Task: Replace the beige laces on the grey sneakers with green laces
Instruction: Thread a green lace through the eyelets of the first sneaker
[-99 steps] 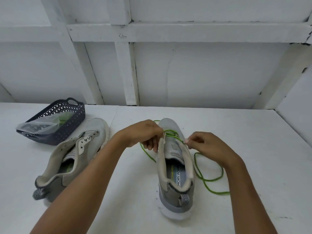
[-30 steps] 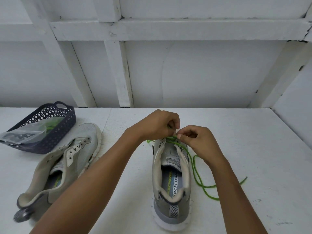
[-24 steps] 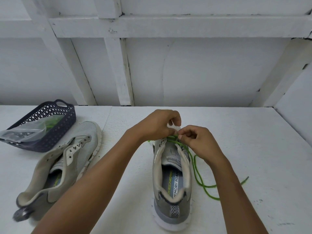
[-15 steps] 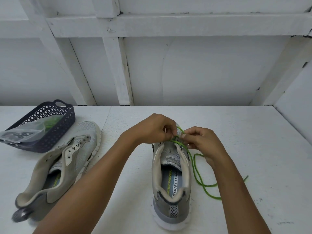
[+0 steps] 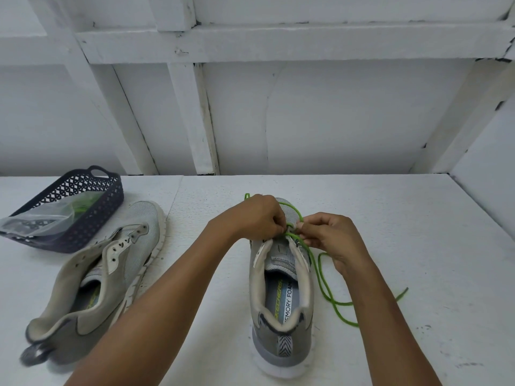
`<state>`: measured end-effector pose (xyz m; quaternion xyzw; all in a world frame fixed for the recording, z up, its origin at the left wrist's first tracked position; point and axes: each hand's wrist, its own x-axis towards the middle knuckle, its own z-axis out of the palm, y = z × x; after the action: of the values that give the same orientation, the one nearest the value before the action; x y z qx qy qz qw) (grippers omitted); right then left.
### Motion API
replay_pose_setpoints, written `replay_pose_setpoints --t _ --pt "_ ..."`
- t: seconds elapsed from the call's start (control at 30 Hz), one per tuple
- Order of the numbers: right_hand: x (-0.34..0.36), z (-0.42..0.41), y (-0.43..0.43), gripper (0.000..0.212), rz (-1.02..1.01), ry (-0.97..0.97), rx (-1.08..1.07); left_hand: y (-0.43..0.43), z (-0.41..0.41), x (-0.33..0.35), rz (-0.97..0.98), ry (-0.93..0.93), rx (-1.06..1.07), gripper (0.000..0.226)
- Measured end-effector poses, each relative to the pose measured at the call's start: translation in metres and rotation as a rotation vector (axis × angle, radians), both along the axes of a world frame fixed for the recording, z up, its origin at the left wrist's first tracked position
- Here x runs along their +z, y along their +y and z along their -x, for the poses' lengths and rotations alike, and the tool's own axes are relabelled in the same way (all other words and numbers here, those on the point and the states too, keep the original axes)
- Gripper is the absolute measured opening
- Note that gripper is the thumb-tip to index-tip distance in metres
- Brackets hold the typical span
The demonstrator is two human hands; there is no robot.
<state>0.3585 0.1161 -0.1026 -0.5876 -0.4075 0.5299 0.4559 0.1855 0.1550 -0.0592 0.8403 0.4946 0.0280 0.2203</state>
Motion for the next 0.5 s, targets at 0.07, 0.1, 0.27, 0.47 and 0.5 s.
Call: replay_pose_setpoints --t 0.07,0.1,0.27,0.47,0.5 --pt "-0.0003 0.0006 -0.0004 0.006 -0.008 0.009 0.002 0.0014 -0.0016 -0.0001 0.012 0.013 0.006 0.018" --pt "-0.0003 0.0007 -0.0002 0.006 -0.003 0.017 0.002 0.0018 -0.0021 -0.0004 0.019 0.014 0.007 0.017" --pt "-0.0020 0.0000 -0.0007 0.007 0.039 -0.003 0.002 0.0029 -0.0033 -0.0013 0.032 0.003 0.020 0.016" --pt "-0.0028 0.0018 0.0007 0.006 0.008 -0.105 0.006 0.0010 -0.0019 -0.0027 0.041 -0.029 0.035 0.017" --pt "-0.0025 0.0018 0.0005 0.006 0.010 -0.104 0.009 0.0011 -0.0015 -0.0034 0.043 -0.035 0.034 0.017"
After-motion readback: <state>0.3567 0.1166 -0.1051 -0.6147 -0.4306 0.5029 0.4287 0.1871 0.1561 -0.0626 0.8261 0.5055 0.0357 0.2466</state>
